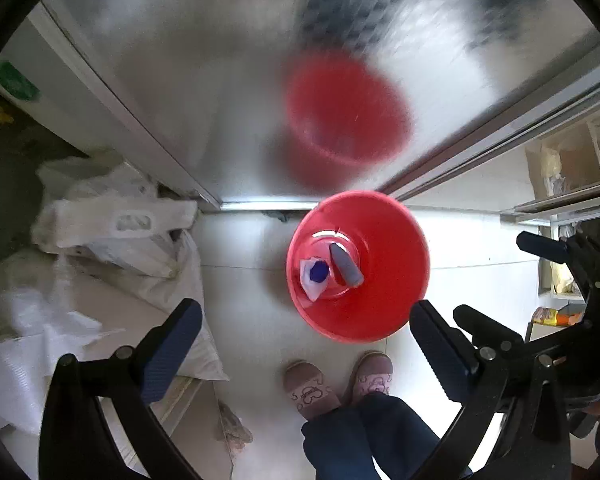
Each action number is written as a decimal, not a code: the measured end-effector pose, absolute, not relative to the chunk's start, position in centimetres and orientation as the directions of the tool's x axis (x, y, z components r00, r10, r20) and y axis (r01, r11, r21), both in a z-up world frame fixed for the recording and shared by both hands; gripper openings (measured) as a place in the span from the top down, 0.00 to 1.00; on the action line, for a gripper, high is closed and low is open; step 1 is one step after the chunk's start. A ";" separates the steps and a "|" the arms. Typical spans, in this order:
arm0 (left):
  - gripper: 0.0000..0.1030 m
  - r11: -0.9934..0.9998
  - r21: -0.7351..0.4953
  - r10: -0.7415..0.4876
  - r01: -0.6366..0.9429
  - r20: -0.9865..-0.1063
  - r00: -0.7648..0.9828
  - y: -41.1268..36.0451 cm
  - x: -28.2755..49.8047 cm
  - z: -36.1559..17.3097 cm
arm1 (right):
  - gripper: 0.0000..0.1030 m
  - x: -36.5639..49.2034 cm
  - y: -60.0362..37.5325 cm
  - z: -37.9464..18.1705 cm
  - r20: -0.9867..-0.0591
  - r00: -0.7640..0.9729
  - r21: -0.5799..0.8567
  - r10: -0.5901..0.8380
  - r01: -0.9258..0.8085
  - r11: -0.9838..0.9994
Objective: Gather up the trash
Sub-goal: 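Raise both tools back up toward the counter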
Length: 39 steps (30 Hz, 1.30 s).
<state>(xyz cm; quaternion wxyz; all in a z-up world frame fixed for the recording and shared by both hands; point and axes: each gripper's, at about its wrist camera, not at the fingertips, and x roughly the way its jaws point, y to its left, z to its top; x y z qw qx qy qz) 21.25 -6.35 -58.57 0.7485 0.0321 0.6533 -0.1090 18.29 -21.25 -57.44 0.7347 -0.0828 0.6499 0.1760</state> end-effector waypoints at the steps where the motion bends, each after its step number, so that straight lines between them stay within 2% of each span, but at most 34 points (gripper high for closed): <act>1: 0.00 0.973 -0.097 -0.127 0.209 -0.982 0.138 -6.5 21.0 -57.4 | 0.03 18.1 -21.5 -56.7 -0.983 0.099 0.107 0.153 -0.361 0.926; 10: 0.00 0.965 -0.104 -0.159 0.239 -0.963 0.219 -7.9 18.3 -44.8 | 0.01 16.6 -23.2 -44.2 -0.963 0.184 0.127 0.199 -0.342 0.931; 17: 0.00 0.973 -0.105 -0.167 0.208 -0.936 0.311 -7.7 16.8 -32.3 | 0.01 16.6 -24.1 -32.8 -0.939 0.272 0.110 0.212 -0.347 0.931; 27: 0.00 0.983 -0.120 -0.171 0.136 -0.867 0.469 -6.3 16.0 -17.4 | 0.00 16.8 -25.9 -17.3 -0.856 0.445 0.092 0.261 -0.366 0.926; 34: 0.00 0.989 -0.120 -0.145 0.081 -0.815 0.560 -4.3 17.6 -10.3 | 0.00 18.0 -25.1 -10.3 -0.775 0.560 0.053 0.292 -0.403 0.914; 39: 0.00 0.994 -0.078 -0.111 0.080 -0.791 0.601 -3.1 19.7 -7.7 | 0.00 19.9 -23.6 -8.6 -0.738 0.584 0.053 0.338 -0.449 0.892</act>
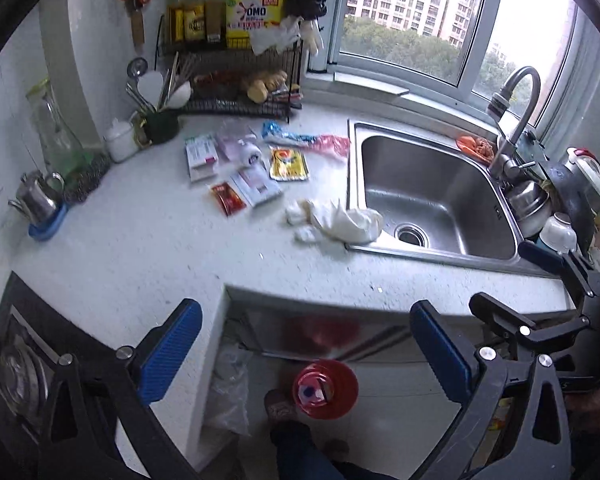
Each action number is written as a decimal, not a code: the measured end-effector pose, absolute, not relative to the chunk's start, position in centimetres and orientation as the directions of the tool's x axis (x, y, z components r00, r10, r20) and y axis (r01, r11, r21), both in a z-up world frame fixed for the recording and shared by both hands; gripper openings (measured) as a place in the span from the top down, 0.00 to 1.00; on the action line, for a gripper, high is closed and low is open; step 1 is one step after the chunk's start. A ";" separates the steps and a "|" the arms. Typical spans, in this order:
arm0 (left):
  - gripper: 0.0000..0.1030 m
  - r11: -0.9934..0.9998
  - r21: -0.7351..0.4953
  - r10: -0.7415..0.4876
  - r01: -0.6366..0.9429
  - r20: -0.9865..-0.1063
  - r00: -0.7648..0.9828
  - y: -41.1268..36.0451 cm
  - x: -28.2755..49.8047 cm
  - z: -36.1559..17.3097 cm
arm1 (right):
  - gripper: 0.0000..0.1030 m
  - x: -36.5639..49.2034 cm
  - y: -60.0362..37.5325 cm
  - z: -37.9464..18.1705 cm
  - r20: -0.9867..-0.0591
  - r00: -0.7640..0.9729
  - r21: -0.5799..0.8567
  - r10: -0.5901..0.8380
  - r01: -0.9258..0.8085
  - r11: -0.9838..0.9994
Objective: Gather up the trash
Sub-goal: 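Raise both tools back up toward the counter, then grasp the white paper towel with the right tool while the left tool grasps the red sauce packet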
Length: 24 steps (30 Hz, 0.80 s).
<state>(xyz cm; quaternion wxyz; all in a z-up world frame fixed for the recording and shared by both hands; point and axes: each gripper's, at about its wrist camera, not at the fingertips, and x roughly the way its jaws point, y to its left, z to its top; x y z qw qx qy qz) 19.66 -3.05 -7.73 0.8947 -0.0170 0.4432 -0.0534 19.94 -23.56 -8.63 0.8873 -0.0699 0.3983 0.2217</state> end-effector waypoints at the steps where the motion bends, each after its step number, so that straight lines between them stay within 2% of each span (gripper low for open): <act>1: 0.00 0.994 -0.070 -0.104 0.080 -0.792 0.601 -2.8 20.2 -7.6 | 0.00 20.5 -23.0 -8.6 -0.725 0.604 0.024 0.331 -0.459 0.888; 4: 0.00 0.994 -0.068 -0.107 0.088 -0.792 0.601 -1.8 22.0 -7.7 | 0.01 22.1 -20.8 -8.6 -0.712 0.635 -0.078 0.299 -0.495 0.866; 8: 0.00 0.994 -0.066 -0.105 0.088 -0.806 0.583 -0.3 25.6 -9.0 | 0.01 24.9 -19.3 -9.0 -0.718 0.614 -0.043 0.328 -0.509 0.859; 12: 0.00 0.994 -0.068 -0.100 0.080 -0.840 0.533 1.4 30.0 -11.7 | 0.01 28.6 -16.6 -10.8 -0.773 0.538 -0.022 0.337 -0.554 0.832; 18: 0.00 0.994 -0.076 -0.101 0.077 -0.901 0.423 3.8 35.4 -16.9 | 0.01 34.1 -13.4 -15.8 -0.868 0.410 0.013 0.280 -0.545 0.838; 24: 0.00 0.991 -0.116 -0.131 0.064 -0.923 0.362 5.3 37.9 -20.3 | 0.01 37.1 -11.8 -19.1 -0.908 0.354 -0.006 0.225 -0.546 0.838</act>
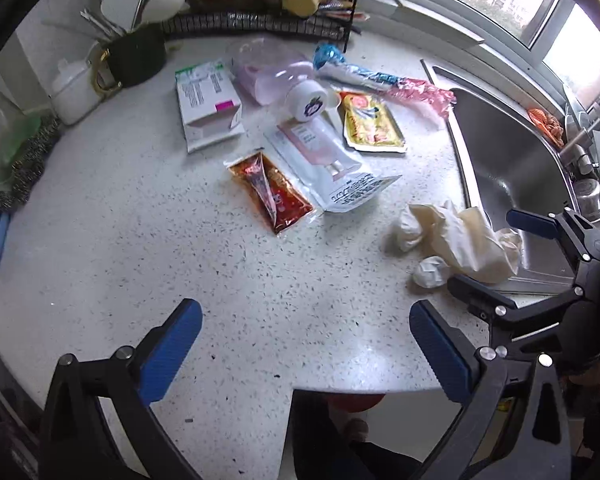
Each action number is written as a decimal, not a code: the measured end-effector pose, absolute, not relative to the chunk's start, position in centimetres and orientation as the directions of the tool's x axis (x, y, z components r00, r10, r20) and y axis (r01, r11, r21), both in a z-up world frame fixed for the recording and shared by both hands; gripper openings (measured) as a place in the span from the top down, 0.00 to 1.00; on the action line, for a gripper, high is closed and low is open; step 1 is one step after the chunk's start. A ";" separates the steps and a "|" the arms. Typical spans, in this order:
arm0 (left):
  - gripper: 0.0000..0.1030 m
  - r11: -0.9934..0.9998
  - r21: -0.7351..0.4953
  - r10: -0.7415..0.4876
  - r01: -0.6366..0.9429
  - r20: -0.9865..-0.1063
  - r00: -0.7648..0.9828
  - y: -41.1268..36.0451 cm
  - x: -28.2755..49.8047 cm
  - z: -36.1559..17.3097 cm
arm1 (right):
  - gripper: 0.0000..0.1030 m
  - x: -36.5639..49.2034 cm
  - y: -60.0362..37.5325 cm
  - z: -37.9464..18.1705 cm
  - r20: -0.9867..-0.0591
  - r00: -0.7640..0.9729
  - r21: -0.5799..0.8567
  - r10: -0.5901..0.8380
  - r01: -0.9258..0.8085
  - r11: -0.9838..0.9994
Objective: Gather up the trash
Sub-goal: 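Grasp the white paper towel with the right tool while the left tool grasps the red sauce packet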
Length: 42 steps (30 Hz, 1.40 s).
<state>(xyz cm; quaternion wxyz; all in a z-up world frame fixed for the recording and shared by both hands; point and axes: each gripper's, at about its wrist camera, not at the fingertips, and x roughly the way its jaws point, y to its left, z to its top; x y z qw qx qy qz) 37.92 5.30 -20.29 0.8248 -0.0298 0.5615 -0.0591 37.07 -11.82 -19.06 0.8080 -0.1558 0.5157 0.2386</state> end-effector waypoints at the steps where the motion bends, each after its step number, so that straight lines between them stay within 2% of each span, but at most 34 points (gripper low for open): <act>1: 0.00 0.991 -0.121 -0.134 0.059 -0.925 0.356 5.5 38.2 -20.6 | 0.01 37.4 -11.7 -19.3 -0.910 0.351 -0.008 0.221 -0.547 0.837; 3: 0.00 0.990 -0.130 -0.140 0.053 -0.926 0.349 5.8 38.4 -20.9 | 0.06 38.0 -11.3 -19.7 -0.914 0.333 0.005 0.231 -0.560 0.828; 5: 0.00 0.989 -0.139 -0.148 0.052 -0.926 0.348 6.0 38.6 -21.0 | 0.21 38.3 -10.9 -19.9 -0.921 0.314 0.009 0.232 -0.577 0.817; 8: 0.00 0.989 -0.136 -0.147 0.056 -0.926 0.347 6.2 38.8 -20.8 | 0.39 38.4 -10.4 -20.6 -0.933 0.272 0.029 0.235 -0.593 0.804; 12: 0.00 0.989 -0.140 -0.147 0.045 -0.928 0.341 6.8 39.1 -20.6 | 0.55 38.2 -10.5 -21.1 -0.936 0.265 0.038 0.233 -0.582 0.813; 15: 0.00 0.985 -0.170 -0.171 0.033 -0.927 0.334 7.5 40.0 -20.7 | 0.74 37.9 -10.8 -20.9 -0.933 0.283 0.025 0.224 -0.570 0.821; 16: 0.00 0.984 -0.175 -0.175 0.031 -0.927 0.331 7.7 40.3 -20.7 | 0.85 38.0 -11.1 -20.8 -0.932 0.277 0.040 0.234 -0.563 0.826; 17: 0.00 0.983 -0.181 -0.180 0.028 -0.927 0.329 8.1 40.7 -20.7 | 0.89 38.1 -11.4 -20.7 -0.932 0.270 0.058 0.243 -0.551 0.832; 20: 0.04 0.982 -0.188 -0.184 0.022 -0.927 0.326 8.6 41.7 -20.7 | 0.94 38.4 -11.9 -20.3 -0.931 0.269 0.074 0.245 -0.520 0.851; 24: 0.08 0.982 -0.189 -0.186 0.021 -0.933 0.307 9.4 43.6 -21.4 | 0.95 39.1 -12.2 -19.0 -0.921 0.299 0.078 0.248 -0.483 0.872; 30: 0.27 0.985 -0.171 -0.170 0.019 -0.950 0.262 10.4 45.9 -23.1 | 0.95 40.0 -12.3 -17.2 -0.911 0.331 0.076 0.246 -0.451 0.889; 37: 0.34 0.985 -0.168 -0.174 0.046 -0.952 0.251 10.3 48.0 -23.8 | 0.95 41.2 -12.0 -17.5 -0.916 0.323 0.081 0.238 -0.433 0.898; 40: 0.47 0.987 -0.148 -0.159 0.062 -0.956 0.246 9.6 48.7 -23.7 | 0.95 41.3 -11.9 -17.7 -0.920 0.316 0.082 0.232 -0.422 0.903; 42: 0.67 0.986 -0.154 -0.166 0.066 -0.957 0.240 9.0 49.2 -23.7 | 0.95 41.5 -11.8 -17.8 -0.921 0.315 0.085 0.229 -0.413 0.907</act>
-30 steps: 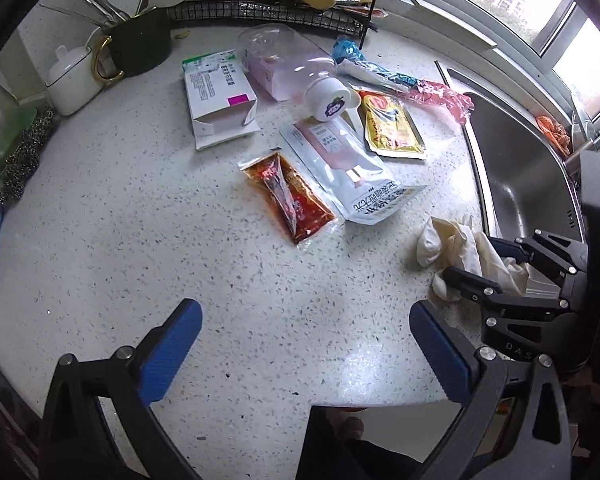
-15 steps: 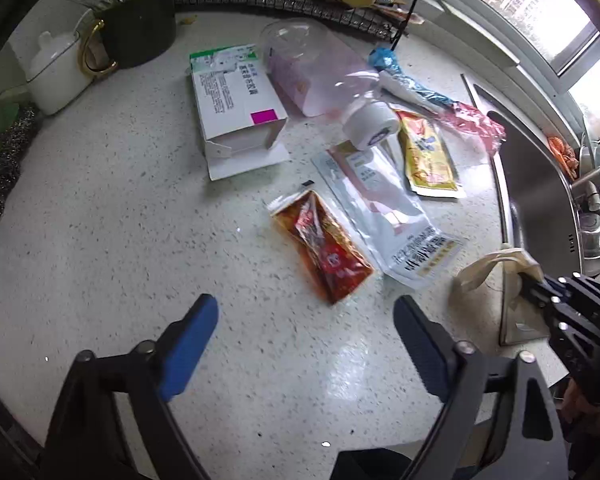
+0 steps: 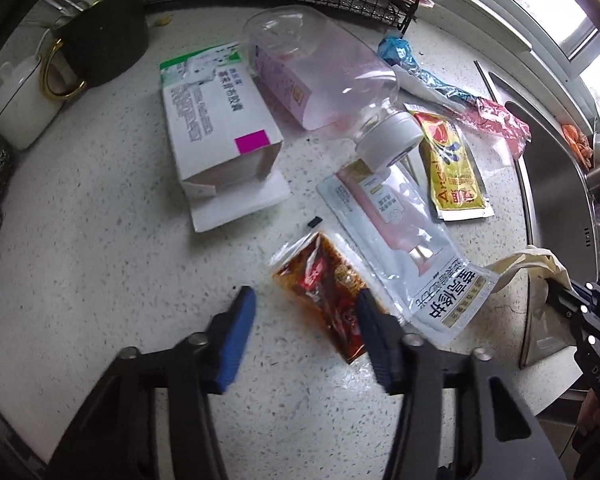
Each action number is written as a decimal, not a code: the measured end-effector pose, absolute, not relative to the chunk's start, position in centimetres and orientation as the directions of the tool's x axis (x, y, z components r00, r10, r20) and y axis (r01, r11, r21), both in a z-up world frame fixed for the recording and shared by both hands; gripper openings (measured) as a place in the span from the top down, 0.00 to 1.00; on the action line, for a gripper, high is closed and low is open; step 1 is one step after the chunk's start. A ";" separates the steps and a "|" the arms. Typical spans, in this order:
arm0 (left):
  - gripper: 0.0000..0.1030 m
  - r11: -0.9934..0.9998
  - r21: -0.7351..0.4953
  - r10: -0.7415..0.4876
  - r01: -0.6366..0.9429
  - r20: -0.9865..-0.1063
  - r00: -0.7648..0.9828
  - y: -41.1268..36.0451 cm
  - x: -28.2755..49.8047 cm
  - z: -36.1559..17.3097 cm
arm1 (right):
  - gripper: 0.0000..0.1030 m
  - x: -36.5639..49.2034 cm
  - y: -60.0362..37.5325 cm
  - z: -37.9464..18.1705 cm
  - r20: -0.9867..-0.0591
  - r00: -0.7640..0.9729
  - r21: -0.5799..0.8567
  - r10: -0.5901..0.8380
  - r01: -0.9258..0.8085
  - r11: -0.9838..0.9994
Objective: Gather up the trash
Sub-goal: 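Grasp the white paper towel with the right tool while the left tool grasps the red sauce packet, then carry the sauce packet and paper towel down over the red bucket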
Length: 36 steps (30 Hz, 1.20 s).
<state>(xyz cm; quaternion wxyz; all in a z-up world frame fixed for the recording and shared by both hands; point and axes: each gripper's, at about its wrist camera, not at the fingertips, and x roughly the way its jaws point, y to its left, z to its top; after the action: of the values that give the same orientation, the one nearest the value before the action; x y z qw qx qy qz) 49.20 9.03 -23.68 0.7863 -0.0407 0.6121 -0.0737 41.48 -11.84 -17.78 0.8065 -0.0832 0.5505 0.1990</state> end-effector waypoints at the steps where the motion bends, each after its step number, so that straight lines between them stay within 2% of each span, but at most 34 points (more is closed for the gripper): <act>1: 0.72 0.985 -0.163 -0.173 0.062 -0.956 0.238 8.9 49.3 -23.7 | 0.95 41.6 -11.9 -17.8 -0.921 0.314 0.089 0.231 -0.407 0.909; 2: 0.77 0.985 -0.162 -0.171 0.054 -0.957 0.236 8.7 49.4 -23.7 | 0.95 41.6 -11.9 -17.8 -0.921 0.314 0.093 0.232 -0.401 0.911; 4: 0.79 0.987 -0.149 -0.158 0.056 -0.959 0.234 8.5 49.5 -23.8 | 0.95 41.7 -12.0 -17.8 -0.921 0.311 0.103 0.236 -0.390 0.915; 9: 0.92 0.986 -0.150 -0.165 0.079 -0.957 0.237 7.3 49.4 -23.8 | 0.95 41.3 -12.2 -17.8 -0.920 0.308 0.117 0.242 -0.373 0.920; 13: 0.98 0.985 -0.155 -0.171 0.080 -0.950 0.263 6.9 48.8 -23.5 | 0.95 40.9 -12.3 -17.7 -0.918 0.312 0.120 0.244 -0.369 0.922; 24: 0.98 0.986 -0.132 -0.163 0.104 -0.908 0.387 6.4 41.4 -16.8 | 0.95 37.7 -13.5 -15.3 -0.891 0.360 0.124 0.278 -0.397 0.909; 36: 0.98 0.985 -0.147 -0.169 0.085 -0.889 0.425 0.9 28.2 -15.0 | 0.95 27.6 -16.9 -12.4 -0.843 0.404 0.120 0.354 -0.502 0.857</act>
<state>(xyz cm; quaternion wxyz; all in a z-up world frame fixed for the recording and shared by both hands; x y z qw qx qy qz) 28.16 0.88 -14.95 0.8431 -0.0397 0.5309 -0.0755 27.64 -16.94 -12.35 0.8344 -0.0765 0.4818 0.2566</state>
